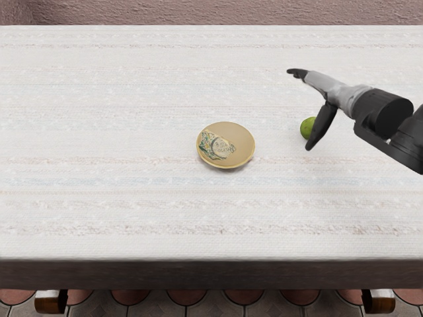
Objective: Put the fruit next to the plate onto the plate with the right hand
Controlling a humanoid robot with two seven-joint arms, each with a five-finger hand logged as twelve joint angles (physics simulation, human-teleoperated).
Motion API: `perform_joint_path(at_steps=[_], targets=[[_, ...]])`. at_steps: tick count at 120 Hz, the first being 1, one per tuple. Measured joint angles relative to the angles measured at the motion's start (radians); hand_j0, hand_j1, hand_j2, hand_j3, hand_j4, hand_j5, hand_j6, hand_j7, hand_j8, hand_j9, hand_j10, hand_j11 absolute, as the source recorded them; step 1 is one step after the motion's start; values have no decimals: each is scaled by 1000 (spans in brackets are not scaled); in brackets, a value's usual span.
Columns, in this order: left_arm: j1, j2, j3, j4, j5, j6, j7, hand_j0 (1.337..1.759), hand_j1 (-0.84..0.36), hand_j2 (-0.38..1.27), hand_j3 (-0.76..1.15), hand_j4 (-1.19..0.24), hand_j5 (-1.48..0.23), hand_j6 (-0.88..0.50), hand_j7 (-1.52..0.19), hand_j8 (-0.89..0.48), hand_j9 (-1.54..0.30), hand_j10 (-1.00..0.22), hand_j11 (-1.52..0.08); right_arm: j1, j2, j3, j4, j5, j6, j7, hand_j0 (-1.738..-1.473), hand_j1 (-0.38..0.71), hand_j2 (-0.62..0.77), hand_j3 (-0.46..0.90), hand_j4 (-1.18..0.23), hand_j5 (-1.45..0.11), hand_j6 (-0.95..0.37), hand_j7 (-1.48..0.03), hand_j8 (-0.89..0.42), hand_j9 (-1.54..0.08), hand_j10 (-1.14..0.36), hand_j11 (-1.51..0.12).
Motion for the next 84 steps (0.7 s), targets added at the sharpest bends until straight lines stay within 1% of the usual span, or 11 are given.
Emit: perform_joint_path(at_steps=[14, 28, 46, 60, 69, 84], targets=[[0, 0, 0, 0, 0, 0, 0, 1658, 344, 1, 0, -4, -5, -4, -5, -4, -5, -4, -5, -3, 16, -22, -1, -49, -73, 0, -1658, -318, -3, 0, -30, -36, -32, -35, -31, -35, -30, -35], [0, 0, 0, 0, 0, 0, 0, 1658, 344, 1, 0, -4, -5, -4, -5, -4, -5, -4, -5, -8, 16, -47, -13, -73, -102, 0, -1658, -318, -3, 0, -30, -36, -32, -35, -31, -36, -30, -35], [0, 0, 0, 0, 0, 0, 0, 1658, 344, 1, 0, -4, -5, -4, -5, -4, -5, -4, -5, -33, 16, -63, -55, -81, -114, 0, -1658, -318, -3, 0, -31, -36, -33, -36, -31, -36, -30, -36], [0, 0, 0, 0, 0, 0, 0, 1658, 344, 1, 0, -4, -5, -4, -5, -4, -5, -4, -5, -49, 20, -66, -75, -101, -162, 0, -1658, -301, -6, 0, -45, -55, -47, -54, -46, -55, -45, -54], [0, 0, 0, 0, 0, 0, 0, 1658, 344, 1, 0, -4, -5, -4, -5, -4, -5, -4, -5, -53, 48, -69, -97, -115, -196, 0, -1658, -292, -7, 0, -53, -65, -54, -64, -53, -64, -52, -64], [0, 0, 0, 0, 0, 0, 0, 1658, 344, 1, 0, -4, -5, -4, -5, -4, -5, -4, -5, -57, 124, -84, -178, -151, -222, 0, -1658, -287, -8, 0, -56, -70, -58, -69, -57, -69, -56, -69]])
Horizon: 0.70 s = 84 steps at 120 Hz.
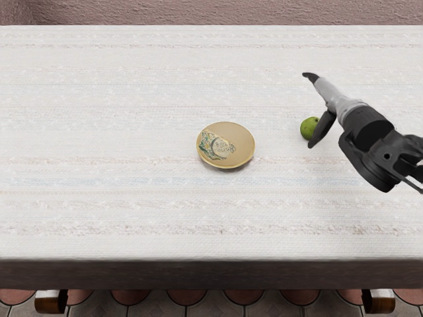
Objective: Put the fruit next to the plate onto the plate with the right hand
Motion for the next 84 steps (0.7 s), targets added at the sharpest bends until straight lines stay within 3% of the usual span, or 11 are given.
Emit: perform_joint_path(at_steps=[17, 41, 84], targets=[[0, 0, 0, 0, 0, 0, 0, 1658, 344, 1, 0, -4, -5, -4, -5, -4, -5, -4, -5, -10, 72, -7, -116, -12, -8, 0, -1658, -296, -7, 0, -49, -60, -51, -60, -50, -60, -48, -60], [0, 0, 0, 0, 0, 0, 0, 1658, 344, 1, 0, -4, -5, -4, -5, -4, -5, -4, -5, -13, 121, -7, -202, -13, -11, 0, -1658, -284, -9, 0, -58, -73, -60, -72, -59, -73, -58, -72], [0, 0, 0, 0, 0, 0, 0, 1658, 344, 1, 0, -4, -5, -4, -5, -4, -5, -4, -5, -18, 147, -3, -248, -5, -11, 0, -1658, -84, -42, 0, -225, -290, -227, -289, -226, -290, -225, -289]])
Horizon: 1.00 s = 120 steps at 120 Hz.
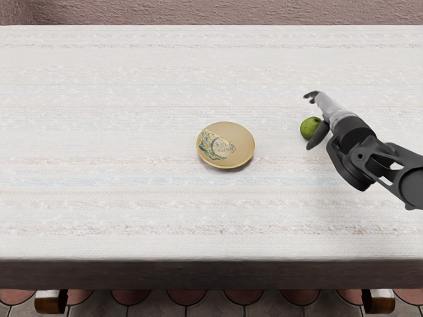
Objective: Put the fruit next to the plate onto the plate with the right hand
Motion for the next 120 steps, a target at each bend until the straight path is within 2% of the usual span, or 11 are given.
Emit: perform_joint_path(at_steps=[56, 77, 95, 110, 120], targets=[[0, 0, 0, 0, 0, 0, 0, 1658, 344, 1, 0, -4, -5, -4, -5, -4, -5, -4, -5, -17, 0, 4, -2, 20, 1, 0, -1658, 62, -66, 0, -347, -448, -348, -448, -347, -448, -346, -448], [0, 0, 0, 0, 0, 0, 0, 1658, 344, 1, 0, -4, -5, -4, -5, -4, -5, -4, -5, -23, 1, 5, -2, 18, 1, 0, -1658, 115, -72, 0, -404, -497, -392, -507, -316, -508, -397, -507], [0, 0, 0, 0, 0, 0, 0, 1658, 344, 1, 0, -4, -5, -4, -5, -4, -5, -4, -5, -25, 0, 5, -1, 31, 0, 0, -1657, 178, -72, -2, -499, -543, -396, -587, -294, -575, -470, -577], [0, 0, 0, 0, 0, 0, 0, 1658, 344, 1, 0, -4, -5, -4, -5, -4, -5, -4, -5, -25, 1, 4, 0, 52, -1, -1, -1652, 211, -51, -6, -622, -526, -353, -652, -276, -584, -454, -599], [0, 0, 0, 0, 0, 0, 0, 1658, 344, 1, 0, -4, -5, -4, -5, -4, -5, -4, -5, -25, 1, 3, 0, 63, 0, -1, -1652, 240, -50, -3, -667, -543, -415, -689, -326, -616, -511, -635]])
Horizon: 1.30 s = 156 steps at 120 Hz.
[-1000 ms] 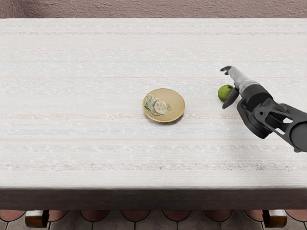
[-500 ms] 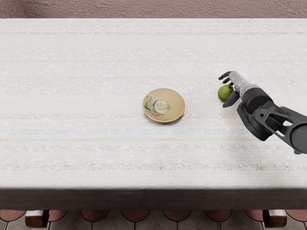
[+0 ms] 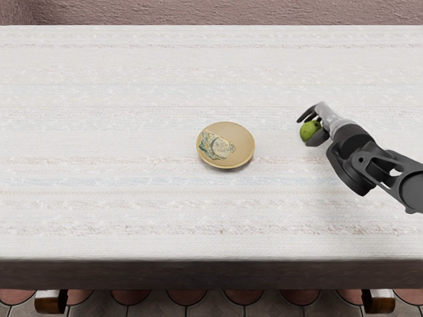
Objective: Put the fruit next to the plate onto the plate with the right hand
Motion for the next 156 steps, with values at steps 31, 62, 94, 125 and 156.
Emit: perform_joint_path(at_steps=[31, 62, 94, 125, 156], targets=[[0, 0, 0, 0, 0, 0, 0, 1658, 344, 1, 0, -4, -5, -4, -5, -4, -5, -4, -5, 0, 0, -3, 0, 39, 8, -1, -1644, 318, -14, -2, -726, -677, -473, -804, -268, -748, -443, -806], [0, 0, 0, 0, 0, 0, 0, 1658, 344, 1, 0, -4, -5, -4, -5, -4, -5, -4, -5, -1, 0, -2, 0, 56, 12, 0, -1645, 256, 166, 0, -724, -792, -570, -867, -383, -836, -543, -883], [0, 0, 0, 0, 0, 0, 0, 1658, 344, 1, 0, -4, -5, -4, -5, -4, -5, -4, -5, 1, -1, 2, 1, 91, 13, -1, -1644, 286, 176, 0, -722, -872, -551, -905, -348, -899, -520, -924], [0, 0, 0, 0, 0, 0, 0, 1658, 344, 1, 0, -4, -5, -4, -5, -4, -5, -4, -5, 25, -3, 33, 7, 118, 29, 0, -1647, 227, 116, 0, -697, -912, -594, -907, -380, -918, -518, -935], [0, 0, 0, 0, 0, 0, 0, 1658, 344, 1, 0, -4, -5, -4, -5, -4, -5, -4, -5, 98, -2, 51, 38, 190, 70, 0, -1647, 168, 10, 0, -692, -921, -623, -907, -407, -922, -543, -933]])
